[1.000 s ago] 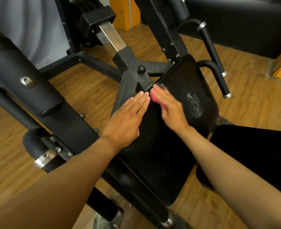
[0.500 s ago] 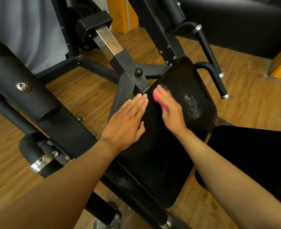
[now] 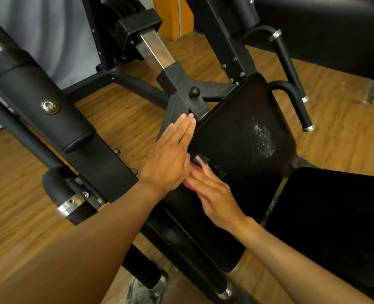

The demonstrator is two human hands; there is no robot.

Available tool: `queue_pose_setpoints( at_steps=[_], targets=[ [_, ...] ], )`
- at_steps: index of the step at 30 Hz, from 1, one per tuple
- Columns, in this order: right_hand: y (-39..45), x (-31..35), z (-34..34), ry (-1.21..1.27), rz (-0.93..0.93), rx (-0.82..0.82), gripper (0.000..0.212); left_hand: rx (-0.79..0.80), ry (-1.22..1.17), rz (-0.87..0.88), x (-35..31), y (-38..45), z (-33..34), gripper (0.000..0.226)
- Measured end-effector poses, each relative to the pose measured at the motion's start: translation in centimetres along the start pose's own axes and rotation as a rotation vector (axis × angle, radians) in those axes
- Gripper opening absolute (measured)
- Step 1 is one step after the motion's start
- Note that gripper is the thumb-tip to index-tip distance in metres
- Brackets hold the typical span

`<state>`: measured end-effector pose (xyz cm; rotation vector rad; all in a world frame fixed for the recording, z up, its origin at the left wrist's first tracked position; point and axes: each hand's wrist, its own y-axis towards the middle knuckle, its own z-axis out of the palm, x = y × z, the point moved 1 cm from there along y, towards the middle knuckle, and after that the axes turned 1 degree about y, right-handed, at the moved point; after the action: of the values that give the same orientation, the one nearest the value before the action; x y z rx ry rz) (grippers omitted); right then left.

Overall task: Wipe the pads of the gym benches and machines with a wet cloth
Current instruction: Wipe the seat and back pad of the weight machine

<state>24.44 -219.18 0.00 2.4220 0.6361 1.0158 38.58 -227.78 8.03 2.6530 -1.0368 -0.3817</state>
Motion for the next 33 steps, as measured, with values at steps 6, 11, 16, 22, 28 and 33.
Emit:
queue_pose_setpoints(
  at_steps=[6,11,16,22,28,33],
  targets=[
    [5.7,-7.1,-4.5,-0.018,0.233,-0.168,0.062,0.044,0.043,0.024,-0.1,0.0,0.1,0.073],
    [7.8,-9.3,-5.7,-0.029,0.484,-0.270,0.057,0.135,0.186,0.090,-0.3,0.5,1.2,0.068],
    [2.9,-5.6,-4.3,-0.059,0.243,-0.061,0.056,0.233,0.221,0.087,-0.3,1.1,0.9,0.073],
    [7.4,-12.4,-7.2,-0.158,0.473,-0.232,0.061,0.283,0.193,0.182,-0.6,6.8,2.2,0.072],
    [10.3,-17.7,-10.2,-0.148,0.726,-0.374,0.053,0.281,0.058,0.218,0.2,8.2,3.5,0.073],
    [5.7,-9.9,-5.3,-0.091,0.540,-0.314,0.054,0.294,0.113,0.214,-0.1,8.4,3.4,0.074]
  ],
)
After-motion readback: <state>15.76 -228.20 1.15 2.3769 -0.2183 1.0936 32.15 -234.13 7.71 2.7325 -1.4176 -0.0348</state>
